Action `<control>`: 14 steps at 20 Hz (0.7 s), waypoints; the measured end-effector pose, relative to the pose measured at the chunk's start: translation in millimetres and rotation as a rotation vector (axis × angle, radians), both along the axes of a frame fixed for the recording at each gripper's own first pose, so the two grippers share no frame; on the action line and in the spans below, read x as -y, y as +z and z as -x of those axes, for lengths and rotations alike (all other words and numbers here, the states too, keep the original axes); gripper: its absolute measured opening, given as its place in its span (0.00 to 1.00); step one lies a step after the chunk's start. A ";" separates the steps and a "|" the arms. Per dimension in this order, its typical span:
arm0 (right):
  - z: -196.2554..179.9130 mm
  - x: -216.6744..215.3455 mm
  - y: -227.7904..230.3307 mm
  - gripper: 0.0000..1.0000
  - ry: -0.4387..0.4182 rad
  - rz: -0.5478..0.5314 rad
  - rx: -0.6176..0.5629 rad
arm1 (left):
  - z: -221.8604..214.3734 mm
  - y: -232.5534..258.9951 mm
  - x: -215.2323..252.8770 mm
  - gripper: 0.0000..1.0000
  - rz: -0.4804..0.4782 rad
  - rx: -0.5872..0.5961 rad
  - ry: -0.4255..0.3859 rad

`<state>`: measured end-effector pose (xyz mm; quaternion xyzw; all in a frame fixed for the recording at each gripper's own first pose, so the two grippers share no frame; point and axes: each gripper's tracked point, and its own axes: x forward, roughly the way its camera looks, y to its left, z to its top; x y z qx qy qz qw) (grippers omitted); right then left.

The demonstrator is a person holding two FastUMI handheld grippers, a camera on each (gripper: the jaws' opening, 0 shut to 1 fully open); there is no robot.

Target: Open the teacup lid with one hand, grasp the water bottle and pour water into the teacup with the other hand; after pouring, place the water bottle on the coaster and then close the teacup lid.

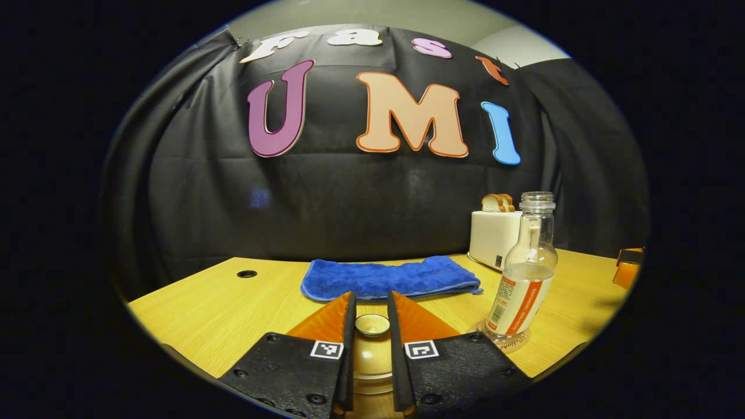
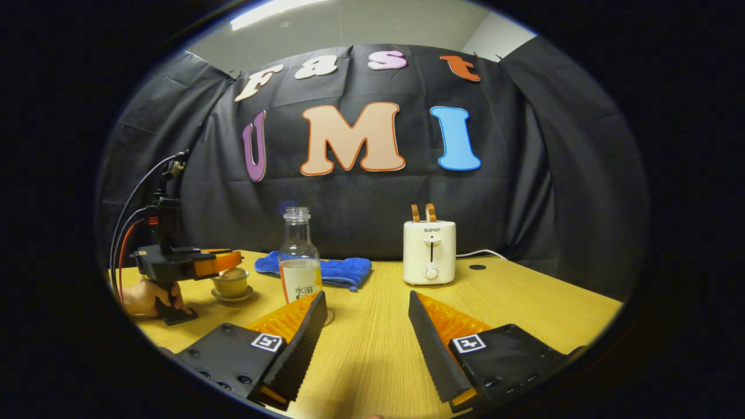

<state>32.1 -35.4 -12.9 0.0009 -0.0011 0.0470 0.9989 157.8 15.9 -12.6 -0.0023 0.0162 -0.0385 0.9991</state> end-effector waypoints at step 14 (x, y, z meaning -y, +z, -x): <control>2.8 4.6 4.7 0.89 0.001 0.000 0.000 | -3.2 -7.6 -6.2 0.26 -0.023 -0.059 0.048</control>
